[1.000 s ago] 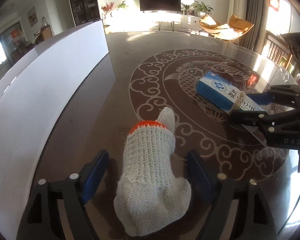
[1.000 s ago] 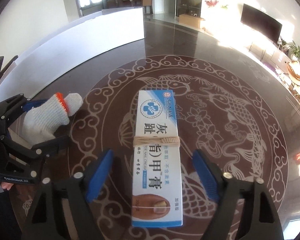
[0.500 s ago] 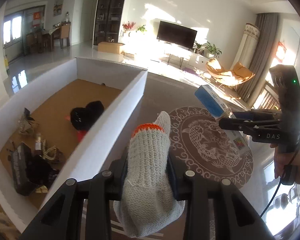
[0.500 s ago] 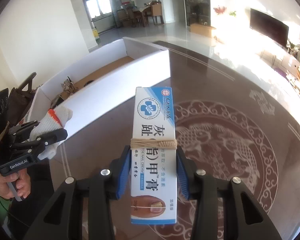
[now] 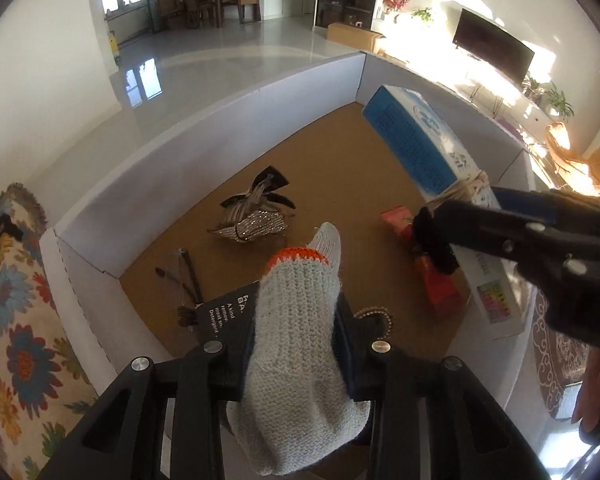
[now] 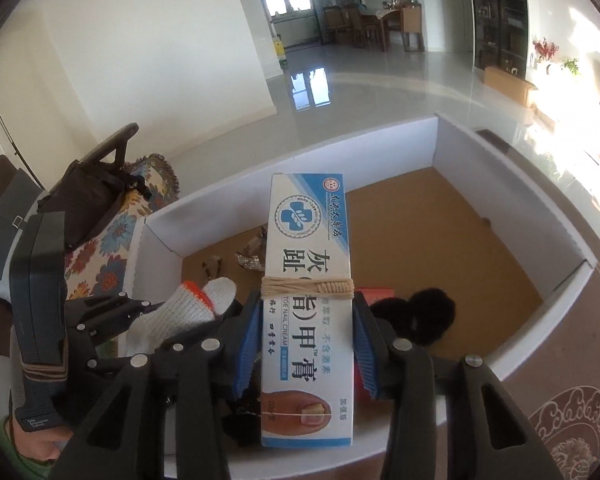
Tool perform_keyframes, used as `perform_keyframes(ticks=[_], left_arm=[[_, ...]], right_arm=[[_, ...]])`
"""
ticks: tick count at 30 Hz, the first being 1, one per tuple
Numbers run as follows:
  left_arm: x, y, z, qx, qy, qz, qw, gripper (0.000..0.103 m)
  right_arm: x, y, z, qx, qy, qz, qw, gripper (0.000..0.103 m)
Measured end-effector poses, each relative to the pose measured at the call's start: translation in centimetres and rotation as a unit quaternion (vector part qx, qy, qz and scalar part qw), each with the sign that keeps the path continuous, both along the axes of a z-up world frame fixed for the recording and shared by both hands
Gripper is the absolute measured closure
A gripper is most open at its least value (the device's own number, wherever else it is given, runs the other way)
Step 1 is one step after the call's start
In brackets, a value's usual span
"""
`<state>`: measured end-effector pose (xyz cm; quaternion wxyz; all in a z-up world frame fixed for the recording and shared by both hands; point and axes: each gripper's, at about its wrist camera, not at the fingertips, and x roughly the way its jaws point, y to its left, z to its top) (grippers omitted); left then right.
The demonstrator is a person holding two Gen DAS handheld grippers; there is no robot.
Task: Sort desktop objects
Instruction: 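Carry the glove and ointment box into the bin and open both tools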
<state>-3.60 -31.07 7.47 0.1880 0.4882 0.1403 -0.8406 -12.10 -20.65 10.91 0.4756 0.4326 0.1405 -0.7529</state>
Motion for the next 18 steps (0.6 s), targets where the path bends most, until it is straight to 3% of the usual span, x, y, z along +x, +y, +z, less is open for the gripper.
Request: perform_keyframes(ticks=[2, 5, 10, 11, 14, 18], left_arm=[[0.2, -0.8, -0.7, 0.002, -0.014, 0.019, 0.9997, 0.06], [1.2, -0.9, -0.9, -0.007, 0.0, 0.034, 0.9994, 0.031], [3.4, 0.9, 1.1, -0.074, 0.055, 0.064, 0.9937, 0.026], [3.5, 1.1, 1.4, -0.076, 0.059, 0.069, 0.9929, 0.025], [3.2, 1.4, 3.3, -0.08, 0.07, 0.082, 0.9909, 0.008], [3.4, 2.4, 4.9, -0.117, 0.081, 0.104, 0.9843, 0.006]], right_arm=[[-0.1, -1.8, -2.3, 0.028, -0.018, 0.003, 0.999, 0.058], [-0.7, -2.5, -4.5, 0.05, -0.043, 0.002, 0.998, 0.033], [-0.8, -0.7, -2.3, 0.052, -0.006, 0.003, 0.999, 0.015], [-1.0, 0.0, -1.6, 0.058, 0.002, 0.006, 0.998, 0.013], [-0.7, 0.3, -0.2, 0.08, 0.032, 0.014, 0.996, 0.011], [-0.7, 1.6, 0.5, 0.094, 0.05, 0.01, 0.994, 0.01]])
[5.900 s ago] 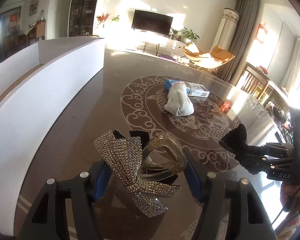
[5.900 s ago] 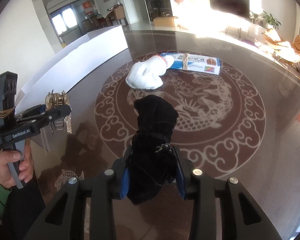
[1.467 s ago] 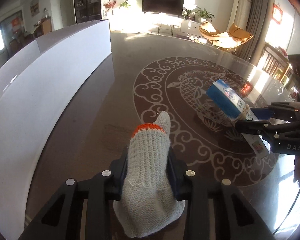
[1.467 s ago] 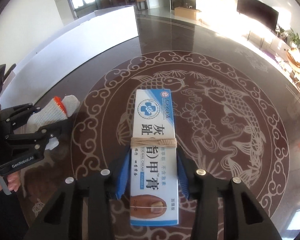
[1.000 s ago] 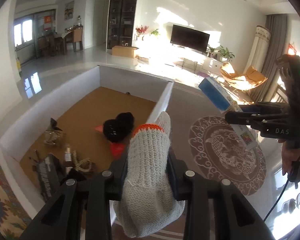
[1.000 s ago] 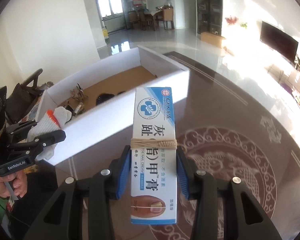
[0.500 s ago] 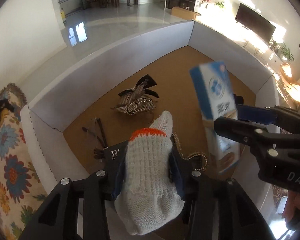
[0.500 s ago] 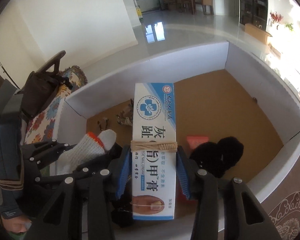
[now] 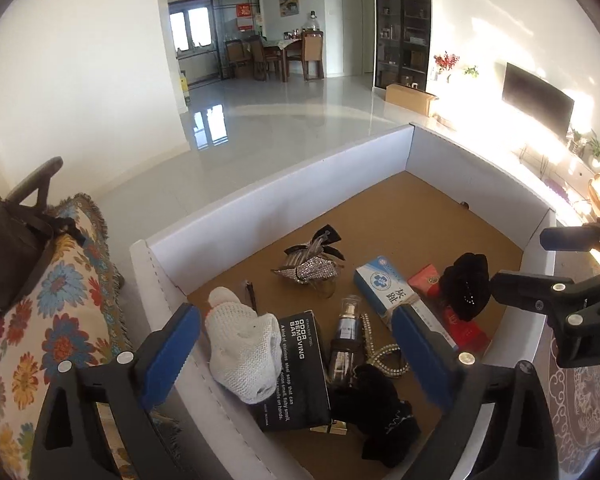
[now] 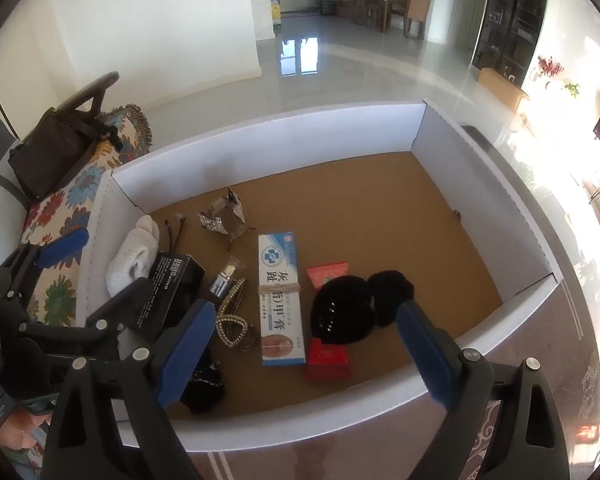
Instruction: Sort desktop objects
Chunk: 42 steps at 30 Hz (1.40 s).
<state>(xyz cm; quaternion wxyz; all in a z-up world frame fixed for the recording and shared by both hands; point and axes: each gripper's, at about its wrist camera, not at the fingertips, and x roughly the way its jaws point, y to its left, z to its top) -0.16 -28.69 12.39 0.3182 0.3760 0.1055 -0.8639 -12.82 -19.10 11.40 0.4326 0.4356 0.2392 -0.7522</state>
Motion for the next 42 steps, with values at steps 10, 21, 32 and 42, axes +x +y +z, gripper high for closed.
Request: perform_keyframes(ticks=[10, 21, 32, 42], left_arm=[[1.0, 0.9, 1.3, 0.011, 0.018, 0.016, 0.9997, 0.006], [1.1, 1.4, 0.4, 0.002, -0.001, 0.02, 0.9998, 0.006], [1.1, 1.0, 0.3, 0.025, -0.006, 0.018, 0.9995, 0.006], [1.0, 0.7, -0.2, 0.047, -0.013, 0.021, 0.9986, 0.006]], right_arm=[[0.5, 0.6, -0.9, 0.015, 0.007, -0.003, 1.0, 0.01], [0.2, 1.1, -1.3, 0.02, 0.004, -0.011, 1.0, 0.01], [0.5, 0.9, -1.3, 0.026, 0.004, -0.011, 1.0, 0.01], [0.9, 0.8, -1.6, 0.026, 0.0, -0.009, 1.0, 0.01]])
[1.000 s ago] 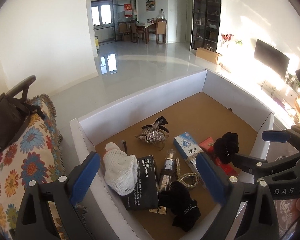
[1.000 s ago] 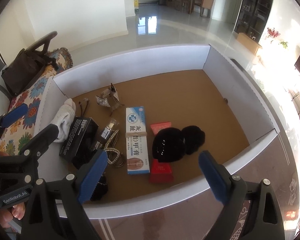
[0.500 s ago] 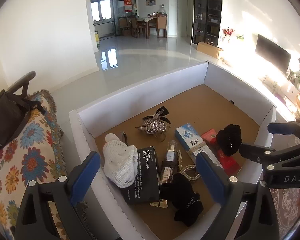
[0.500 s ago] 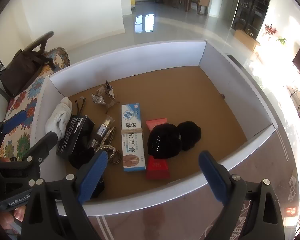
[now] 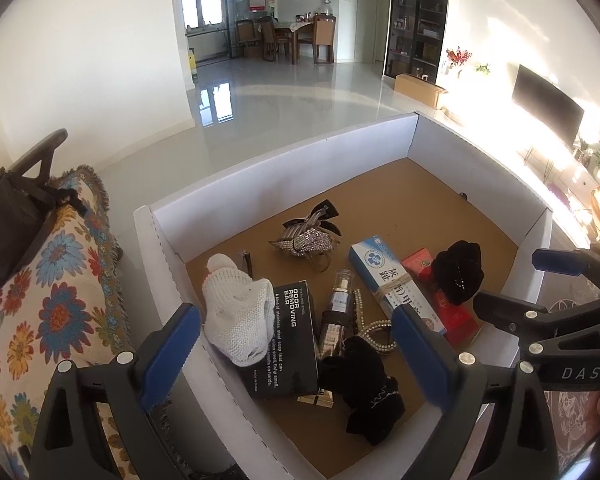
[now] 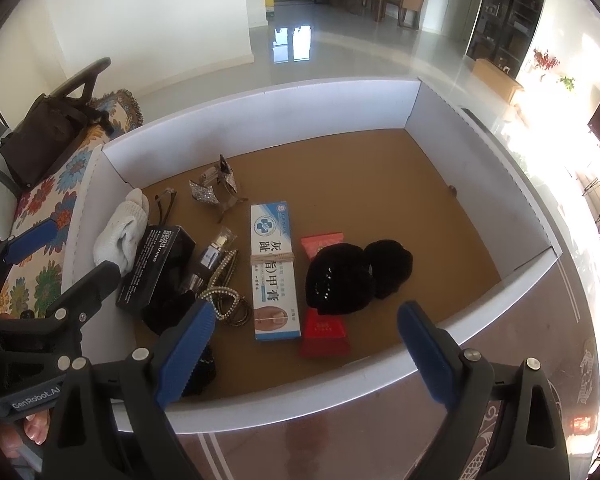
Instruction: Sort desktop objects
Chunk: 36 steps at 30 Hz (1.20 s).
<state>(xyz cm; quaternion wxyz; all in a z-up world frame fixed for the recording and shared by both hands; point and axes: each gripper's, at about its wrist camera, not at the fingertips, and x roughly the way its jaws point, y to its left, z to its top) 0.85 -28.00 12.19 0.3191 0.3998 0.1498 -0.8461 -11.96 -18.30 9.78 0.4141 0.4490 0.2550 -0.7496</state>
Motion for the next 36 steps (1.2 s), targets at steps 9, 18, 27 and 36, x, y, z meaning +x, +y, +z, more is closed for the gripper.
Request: perform_keyframes(ticks=[9, 18, 27, 36], left_arm=[[-0.3, -0.1, -0.7, 0.016, -0.002, -0.006, 0.9998, 0.006], [0.0, -0.6, -1.0, 0.025, -0.006, -0.003, 0.9997, 0.006], [0.1, -0.8, -1.0, 0.028, -0.008, -0.005, 0.9996, 0.006], [0.1, -1.1, -1.1, 0.031, -0.009, -0.006, 0.9995, 0.006]], right_arm=[[-0.7, 0.4, -0.8, 0.01, -0.003, -0.01, 1.0, 0.01], [-0.4, -0.3, -0.8, 0.008, -0.007, -0.006, 1.0, 0.01], [0.1, -0.6, -0.9, 0.012, -0.004, 0.001, 1.0, 0.01], [0.0, -0.5, -0.9, 0.013, -0.004, 0.001, 1.0, 0.01]])
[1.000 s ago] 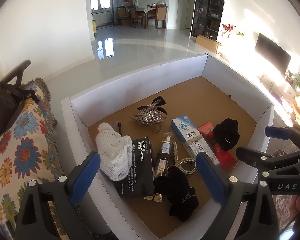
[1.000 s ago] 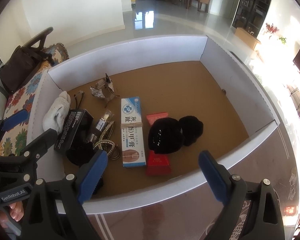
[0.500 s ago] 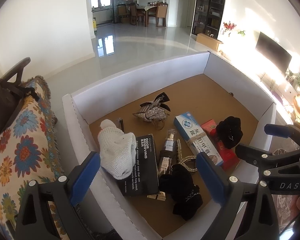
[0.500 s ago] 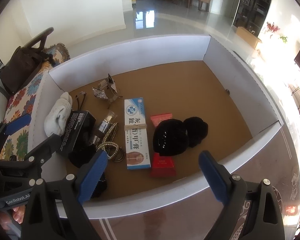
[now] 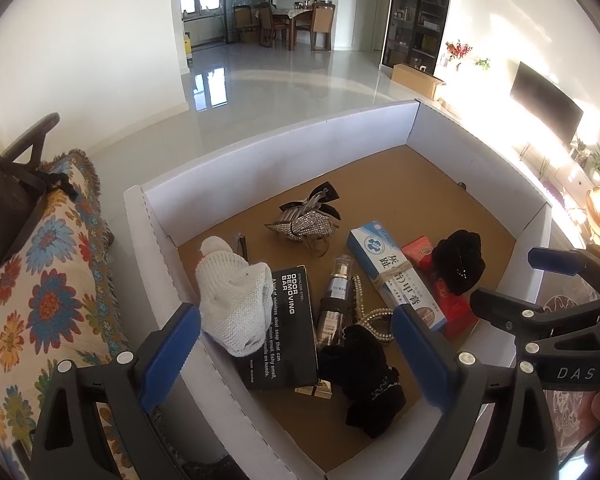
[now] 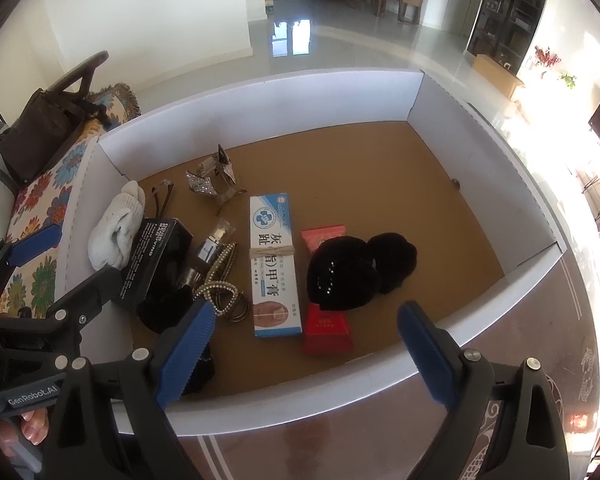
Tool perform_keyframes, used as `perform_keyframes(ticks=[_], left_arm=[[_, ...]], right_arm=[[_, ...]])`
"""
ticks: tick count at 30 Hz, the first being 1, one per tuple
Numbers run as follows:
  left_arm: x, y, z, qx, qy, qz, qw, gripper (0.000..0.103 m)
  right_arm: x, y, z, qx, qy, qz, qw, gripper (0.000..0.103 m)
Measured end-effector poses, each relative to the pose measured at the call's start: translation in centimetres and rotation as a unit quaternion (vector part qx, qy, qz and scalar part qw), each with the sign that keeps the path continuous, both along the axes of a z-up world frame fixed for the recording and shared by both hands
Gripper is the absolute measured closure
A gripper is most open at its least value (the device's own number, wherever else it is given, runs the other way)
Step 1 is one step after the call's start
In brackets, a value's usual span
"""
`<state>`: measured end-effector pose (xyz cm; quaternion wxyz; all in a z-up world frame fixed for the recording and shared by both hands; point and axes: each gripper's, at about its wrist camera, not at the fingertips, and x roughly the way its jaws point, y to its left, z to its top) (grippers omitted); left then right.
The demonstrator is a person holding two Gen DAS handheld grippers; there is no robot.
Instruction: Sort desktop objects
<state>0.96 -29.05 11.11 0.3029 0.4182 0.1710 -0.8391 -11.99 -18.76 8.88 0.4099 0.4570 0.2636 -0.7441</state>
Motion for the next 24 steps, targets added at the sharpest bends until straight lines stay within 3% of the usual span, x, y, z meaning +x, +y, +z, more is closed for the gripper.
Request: perform_keyframes(ticks=[14, 17, 19, 24], left_arm=[[0.0, -0.2, 0.0, 0.01, 0.003, 0.001, 0.9999, 0.006], [0.1, -0.4, 0.1, 0.024, 0.018, -0.001, 0.9996, 0.006], [0.5, -0.4, 0.6, 0.015, 0.033, 0.016, 0.9992, 0.0], [0.5, -0.2, 1.6, 0.005, 0.047, 0.034, 0.9983, 0.0]], right_arm=[[0.3, -0.1, -0.3, 0.001, -0.002, 0.003, 1.0, 0.01], [0.2, -0.1, -0.3, 0.001, -0.002, 0.003, 1.0, 0.01], [0.3, -0.2, -0.3, 0.003, -0.002, 0.004, 1.0, 0.01], [0.3, -0.3, -0.4, 0.005, -0.001, 0.003, 1.0, 0.01]])
